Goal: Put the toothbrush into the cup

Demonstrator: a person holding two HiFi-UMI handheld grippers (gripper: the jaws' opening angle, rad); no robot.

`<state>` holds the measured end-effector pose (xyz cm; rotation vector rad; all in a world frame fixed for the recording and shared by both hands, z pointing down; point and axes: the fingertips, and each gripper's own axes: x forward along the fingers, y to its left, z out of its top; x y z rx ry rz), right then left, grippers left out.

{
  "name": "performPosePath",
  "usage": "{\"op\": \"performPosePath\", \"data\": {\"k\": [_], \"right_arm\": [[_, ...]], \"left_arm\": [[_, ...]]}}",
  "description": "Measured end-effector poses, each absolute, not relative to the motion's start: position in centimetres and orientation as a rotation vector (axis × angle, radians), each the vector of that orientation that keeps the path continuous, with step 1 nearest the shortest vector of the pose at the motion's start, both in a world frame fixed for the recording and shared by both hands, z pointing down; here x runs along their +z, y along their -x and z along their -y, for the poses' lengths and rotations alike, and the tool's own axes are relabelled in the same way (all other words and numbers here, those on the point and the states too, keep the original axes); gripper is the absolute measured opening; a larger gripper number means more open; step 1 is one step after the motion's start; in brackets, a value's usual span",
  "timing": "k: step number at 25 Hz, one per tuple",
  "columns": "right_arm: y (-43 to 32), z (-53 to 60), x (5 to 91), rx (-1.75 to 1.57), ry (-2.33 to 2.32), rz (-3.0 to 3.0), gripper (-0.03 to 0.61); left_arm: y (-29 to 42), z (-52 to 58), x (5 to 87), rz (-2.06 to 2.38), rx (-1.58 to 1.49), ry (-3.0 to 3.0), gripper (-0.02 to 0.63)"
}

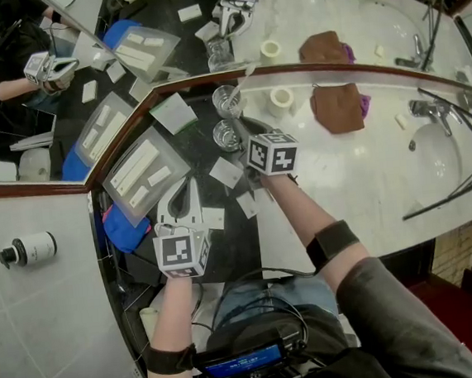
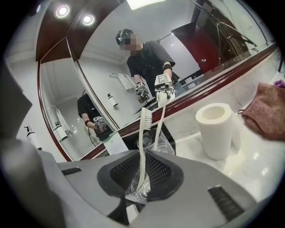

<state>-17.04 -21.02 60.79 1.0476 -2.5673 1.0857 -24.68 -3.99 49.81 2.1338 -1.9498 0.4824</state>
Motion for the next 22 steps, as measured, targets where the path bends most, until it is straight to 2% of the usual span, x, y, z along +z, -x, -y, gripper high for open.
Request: {"op": "performPosePath", "data": {"k": [22], "right_arm": [[15.5, 21.9, 55.3, 0.972, -1.007, 2.678, 0.054]], "left_arm": [[23.7, 3.9, 49.1, 1.943, 0.446, -2.110, 0.002]]}}
